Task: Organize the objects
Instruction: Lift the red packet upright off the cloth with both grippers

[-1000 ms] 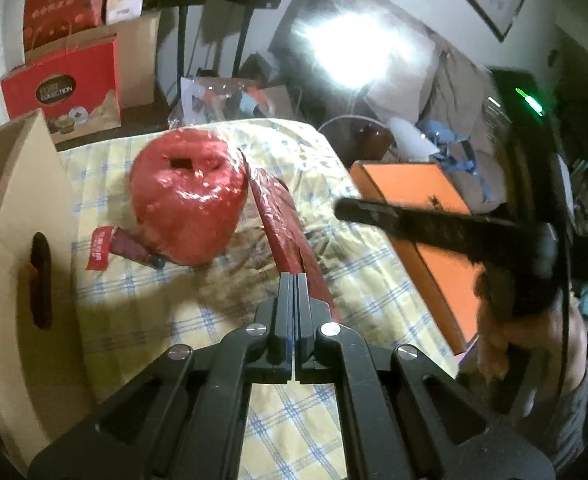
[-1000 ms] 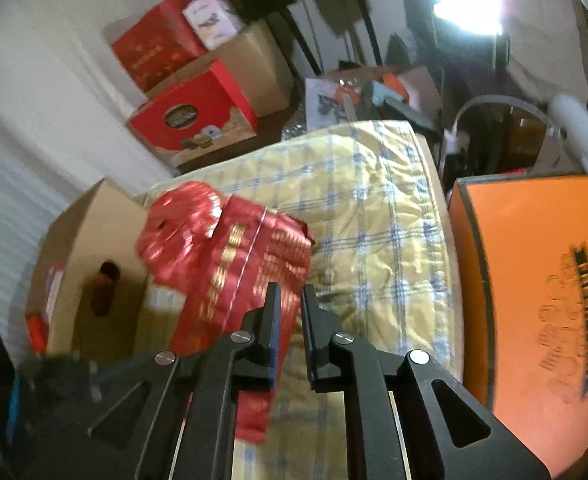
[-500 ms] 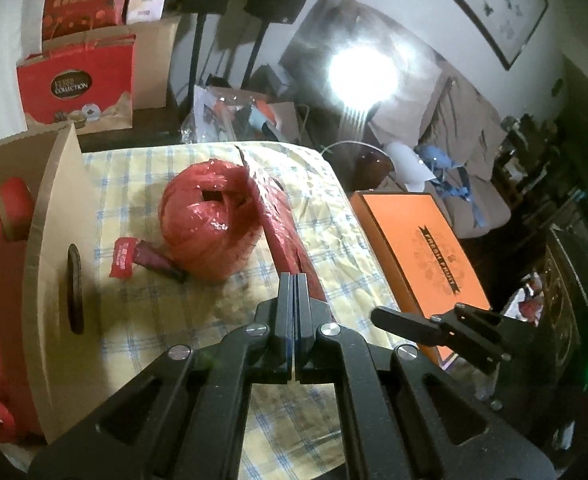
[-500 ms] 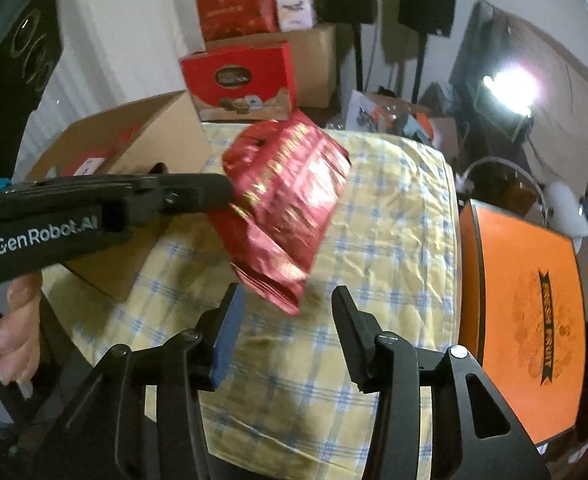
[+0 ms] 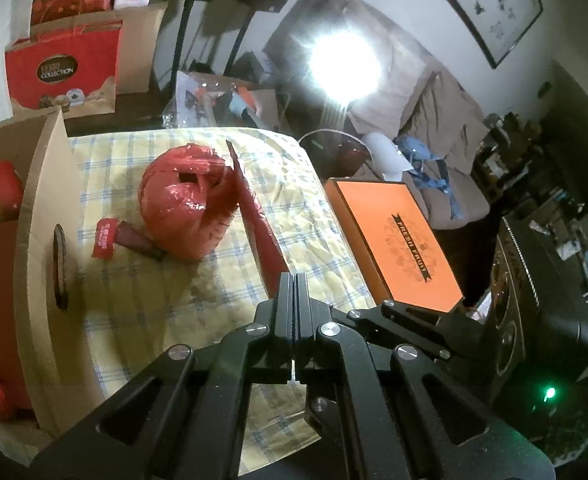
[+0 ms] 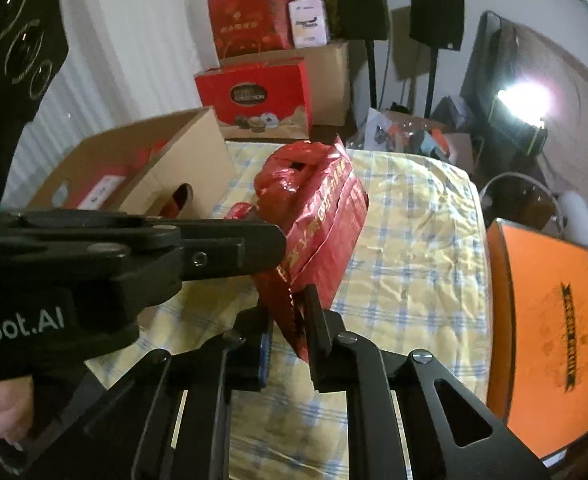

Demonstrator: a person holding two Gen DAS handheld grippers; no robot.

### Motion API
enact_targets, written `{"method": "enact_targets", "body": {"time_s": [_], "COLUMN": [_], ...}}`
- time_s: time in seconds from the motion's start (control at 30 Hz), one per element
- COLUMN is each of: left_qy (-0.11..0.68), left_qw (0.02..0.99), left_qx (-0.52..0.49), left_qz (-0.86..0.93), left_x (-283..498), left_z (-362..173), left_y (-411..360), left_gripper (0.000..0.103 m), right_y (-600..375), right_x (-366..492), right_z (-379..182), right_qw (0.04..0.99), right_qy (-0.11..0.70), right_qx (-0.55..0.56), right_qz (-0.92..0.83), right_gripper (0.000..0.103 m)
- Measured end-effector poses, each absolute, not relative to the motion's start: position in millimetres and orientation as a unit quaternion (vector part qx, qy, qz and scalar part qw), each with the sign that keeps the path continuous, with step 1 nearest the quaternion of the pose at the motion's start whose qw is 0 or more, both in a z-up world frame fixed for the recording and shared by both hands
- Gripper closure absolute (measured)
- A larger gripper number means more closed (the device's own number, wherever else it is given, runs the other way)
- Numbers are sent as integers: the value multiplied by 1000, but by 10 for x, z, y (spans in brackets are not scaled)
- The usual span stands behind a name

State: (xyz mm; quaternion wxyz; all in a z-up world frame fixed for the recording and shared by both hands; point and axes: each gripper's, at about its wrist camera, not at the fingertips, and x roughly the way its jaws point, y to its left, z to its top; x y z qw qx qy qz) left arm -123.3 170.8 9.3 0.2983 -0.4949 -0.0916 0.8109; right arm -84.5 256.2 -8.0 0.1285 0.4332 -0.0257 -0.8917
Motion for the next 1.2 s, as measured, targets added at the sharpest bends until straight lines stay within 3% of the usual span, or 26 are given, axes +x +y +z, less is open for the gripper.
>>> {"method": "enact_targets", "body": {"time_s": [0.13,0.2,0.3,0.5,0.63,0.77,1.03,1.2], "left_qy": [-103,-104,-120,-158,-176,-198,-201,-218], "left_qw": [293,293,300,296,297,299,308,312], "left_qx": [-496,-496,-504,-559,-573,-580,-591,-603], "left_qz": [811,811,801,758,743,732,718,701], "left_x": [-1253,-1251,-1248,-1279,-1284,-1343,-1435,-1466], "left_z": [85,79,-19,-522,-752,-880,-1058,-1178], "left_y": [1665,1640,1597,1645,1744,1830,2069,2153], "left_gripper": [95,75,58,54,54,47,47,47], "right_y": [2741,2891,3129,3441,3510,3615,3638,3552], "right_x": [-880,-898,-911,-837,-807,-789,-765,-766], "right_z": [-119,-166,-270,-511,-607,-745,-883,-919], "right_qw": [122,116,97,90,71,67,116,129], "right_qy": [-80,-119,-166,-255,-257,-282,-347,-341], "right_qx": [447,456,472,493,509,523,532,545], "right_qz": [-883,-874,-860,-827,-819,-802,-763,-755], "right_gripper": [95,95,95,95,95,95,95,95]}}
